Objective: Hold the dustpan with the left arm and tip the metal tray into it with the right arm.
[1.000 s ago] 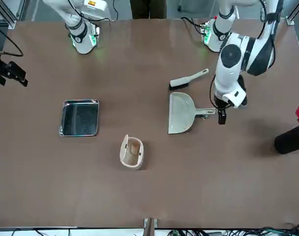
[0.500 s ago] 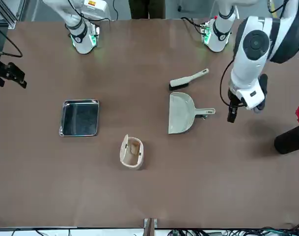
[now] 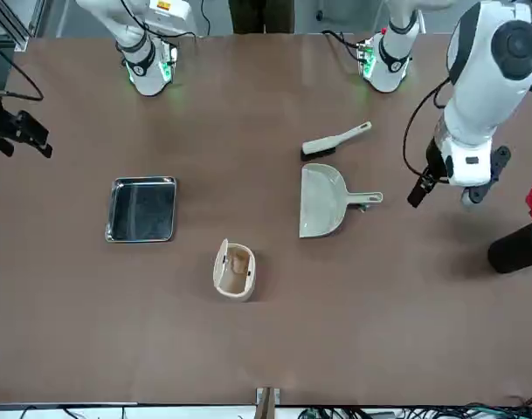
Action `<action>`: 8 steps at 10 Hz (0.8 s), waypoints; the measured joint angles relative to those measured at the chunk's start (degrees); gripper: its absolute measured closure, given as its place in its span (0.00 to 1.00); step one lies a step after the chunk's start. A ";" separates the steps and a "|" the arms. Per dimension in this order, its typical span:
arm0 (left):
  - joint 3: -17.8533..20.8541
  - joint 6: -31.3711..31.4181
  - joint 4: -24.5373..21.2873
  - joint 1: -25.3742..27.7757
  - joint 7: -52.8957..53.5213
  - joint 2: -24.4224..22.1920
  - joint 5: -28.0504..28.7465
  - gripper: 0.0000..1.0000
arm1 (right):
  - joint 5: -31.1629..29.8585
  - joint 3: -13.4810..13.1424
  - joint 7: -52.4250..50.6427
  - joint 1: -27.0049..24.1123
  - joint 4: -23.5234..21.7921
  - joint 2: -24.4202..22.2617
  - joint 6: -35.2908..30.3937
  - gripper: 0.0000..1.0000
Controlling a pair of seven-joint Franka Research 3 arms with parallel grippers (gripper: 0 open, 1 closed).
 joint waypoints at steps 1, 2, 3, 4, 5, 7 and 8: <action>0.14 -3.80 2.71 0.53 8.38 0.02 -2.17 0.00 | 0.05 0.01 0.00 0.00 -0.05 0.00 -0.02 0.00; 0.53 -7.01 5.07 0.85 16.83 0.06 -3.22 0.00 | 0.06 0.06 0.00 0.00 -0.08 0.00 -0.11 0.00; 0.66 -9.17 7.24 1.20 23.51 0.07 -3.53 0.00 | 0.06 0.19 0.00 0.01 -0.10 0.00 -0.26 0.00; 0.64 -10.36 9.48 1.60 28.93 0.03 -3.57 0.00 | 0.06 0.30 0.00 0.02 -0.12 0.01 -0.38 0.00; 0.62 -11.57 11.58 1.77 33.40 -0.05 -3.56 0.00 | 0.06 0.36 0.00 0.02 -0.12 0.01 -0.39 0.00; 0.62 -14.23 14.46 1.86 40.74 -0.31 -3.11 0.00 | 0.06 0.50 0.04 0.31 -0.13 0.01 -0.39 0.00; 0.61 -15.01 15.13 1.87 42.62 -0.34 -2.97 0.00 | 0.06 0.56 0.43 0.47 -0.13 0.01 -0.32 0.00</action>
